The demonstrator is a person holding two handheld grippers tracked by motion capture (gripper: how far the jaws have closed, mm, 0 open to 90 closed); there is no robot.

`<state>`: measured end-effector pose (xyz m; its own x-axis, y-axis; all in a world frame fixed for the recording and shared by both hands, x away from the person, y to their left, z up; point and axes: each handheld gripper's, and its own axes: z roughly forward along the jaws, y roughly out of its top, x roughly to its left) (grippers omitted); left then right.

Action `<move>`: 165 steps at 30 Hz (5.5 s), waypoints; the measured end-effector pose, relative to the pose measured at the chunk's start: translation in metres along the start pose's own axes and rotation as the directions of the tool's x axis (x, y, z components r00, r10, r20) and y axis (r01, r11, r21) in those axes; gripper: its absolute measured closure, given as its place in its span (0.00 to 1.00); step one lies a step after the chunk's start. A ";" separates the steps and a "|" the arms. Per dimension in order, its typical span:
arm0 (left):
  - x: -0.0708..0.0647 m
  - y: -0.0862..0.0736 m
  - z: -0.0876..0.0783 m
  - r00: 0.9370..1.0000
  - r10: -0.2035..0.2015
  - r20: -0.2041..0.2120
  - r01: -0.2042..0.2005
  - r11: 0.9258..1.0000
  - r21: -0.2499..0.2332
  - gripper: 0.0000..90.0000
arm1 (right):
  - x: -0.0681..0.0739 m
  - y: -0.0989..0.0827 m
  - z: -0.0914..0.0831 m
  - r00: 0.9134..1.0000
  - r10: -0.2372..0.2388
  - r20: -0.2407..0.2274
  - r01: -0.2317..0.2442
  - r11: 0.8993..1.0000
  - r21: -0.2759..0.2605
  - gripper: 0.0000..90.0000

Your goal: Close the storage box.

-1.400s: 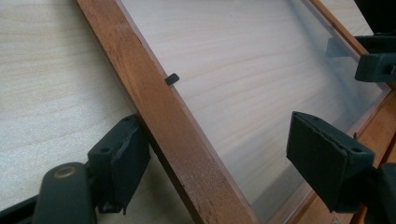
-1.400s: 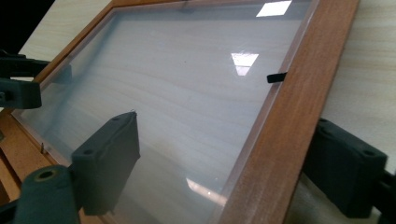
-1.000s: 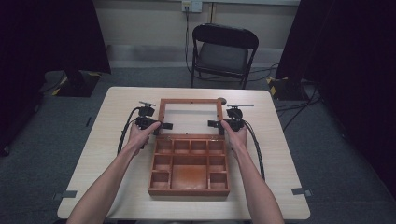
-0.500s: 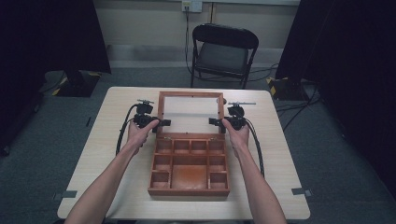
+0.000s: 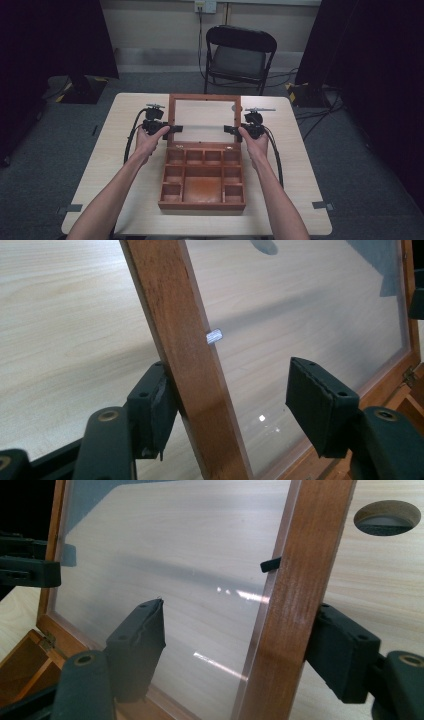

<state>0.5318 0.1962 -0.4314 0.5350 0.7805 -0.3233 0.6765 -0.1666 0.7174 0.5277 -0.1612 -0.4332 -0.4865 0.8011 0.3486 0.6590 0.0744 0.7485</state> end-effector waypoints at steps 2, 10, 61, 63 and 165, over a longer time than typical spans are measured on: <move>0.000 0.001 -0.002 1.000 0.006 0.007 -0.006 1.000 -0.007 0.42 | 0.000 0.001 -0.002 1.000 -0.003 -0.008 0.003 1.000 -0.001 0.31; -0.003 0.001 -0.005 1.000 0.009 0.007 -0.009 1.000 -0.018 0.42 | -0.002 0.002 -0.003 0.999 -0.004 -0.038 0.003 1.000 -0.010 0.30; -0.016 -0.011 -0.046 0.995 0.052 0.080 -0.041 0.991 -0.128 0.46 | 0.019 0.007 -0.034 0.993 -0.102 -0.053 0.100 0.994 -0.050 0.48; -0.017 -0.010 -0.046 0.994 0.063 0.086 -0.050 0.989 -0.138 0.53 | 0.021 0.007 -0.036 0.992 -0.117 -0.048 0.114 0.992 -0.048 0.48; -0.050 -0.067 -0.093 0.968 0.208 0.137 -0.198 0.976 -0.085 0.31 | 0.039 -0.057 -0.095 0.990 -0.108 -0.088 0.115 0.990 0.076 0.30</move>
<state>0.4126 0.2247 -0.4063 0.7284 0.6387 -0.2479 0.5114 -0.2661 0.8171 0.4171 -0.1906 -0.4087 -0.6035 0.7332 0.3135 0.6402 0.2111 0.7386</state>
